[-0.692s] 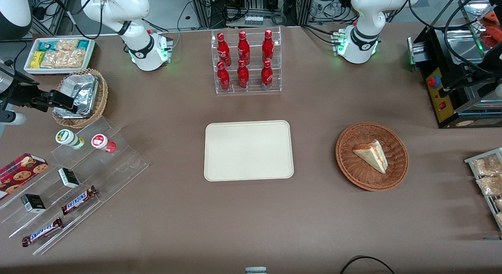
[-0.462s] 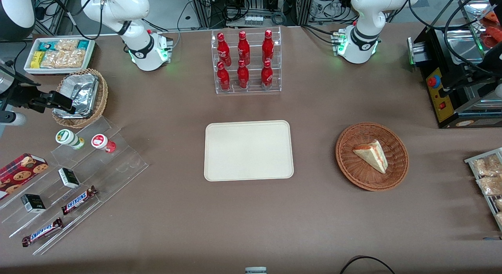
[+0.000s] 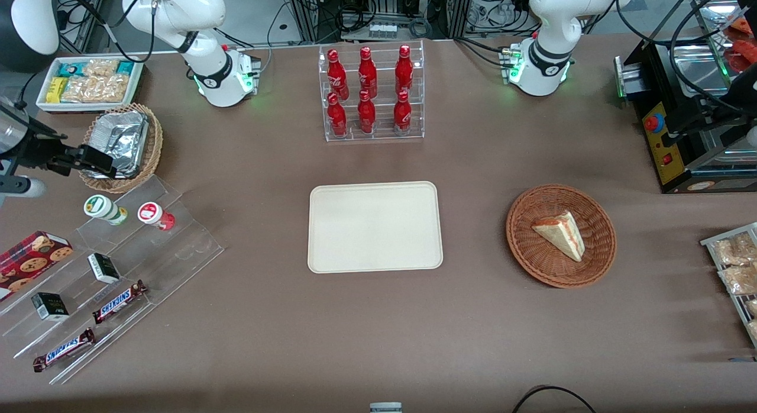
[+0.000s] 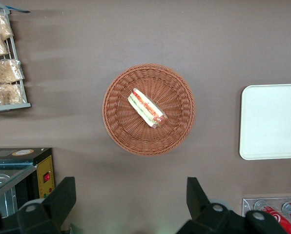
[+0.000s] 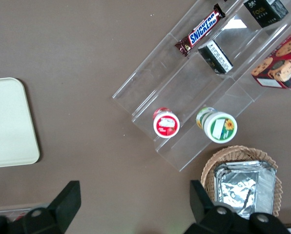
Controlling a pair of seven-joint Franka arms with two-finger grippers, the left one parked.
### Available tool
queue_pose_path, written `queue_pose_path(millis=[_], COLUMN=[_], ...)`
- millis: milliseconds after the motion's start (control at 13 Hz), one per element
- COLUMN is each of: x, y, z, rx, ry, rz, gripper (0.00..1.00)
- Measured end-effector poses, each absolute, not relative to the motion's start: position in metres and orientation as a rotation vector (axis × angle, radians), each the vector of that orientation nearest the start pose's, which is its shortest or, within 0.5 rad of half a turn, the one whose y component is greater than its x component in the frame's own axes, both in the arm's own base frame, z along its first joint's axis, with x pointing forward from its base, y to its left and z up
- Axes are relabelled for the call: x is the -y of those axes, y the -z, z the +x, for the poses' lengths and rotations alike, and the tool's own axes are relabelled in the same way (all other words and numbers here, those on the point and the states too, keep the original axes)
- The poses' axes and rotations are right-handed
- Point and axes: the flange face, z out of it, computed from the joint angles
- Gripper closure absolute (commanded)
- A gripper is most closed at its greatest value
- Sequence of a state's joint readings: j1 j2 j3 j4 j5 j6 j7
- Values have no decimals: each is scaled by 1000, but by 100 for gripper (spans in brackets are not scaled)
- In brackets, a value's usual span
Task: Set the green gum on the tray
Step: 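Move the right gripper down toward the green-and-white gum bottle on the rack, then close the right gripper around the green-and-white gum bottle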
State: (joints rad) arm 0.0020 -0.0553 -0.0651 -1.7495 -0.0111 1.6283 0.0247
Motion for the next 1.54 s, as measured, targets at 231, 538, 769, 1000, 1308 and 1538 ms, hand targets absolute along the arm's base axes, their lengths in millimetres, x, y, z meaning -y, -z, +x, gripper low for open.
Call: queue_pose_path(millis=[231,538,769,1000,1308,1538], x=[59,116,136,144,168,178], y=[-539,-493,-466,-444,-427,-419], z=[542,539,532,526,513,506], rx=[42,357,542,681,815,821], ry=[-74,-19,1,23,24,41], rz=[-3143,-3126,-3104,-3084,-3031,-3021], gripper=[1,1,1,1,1,1])
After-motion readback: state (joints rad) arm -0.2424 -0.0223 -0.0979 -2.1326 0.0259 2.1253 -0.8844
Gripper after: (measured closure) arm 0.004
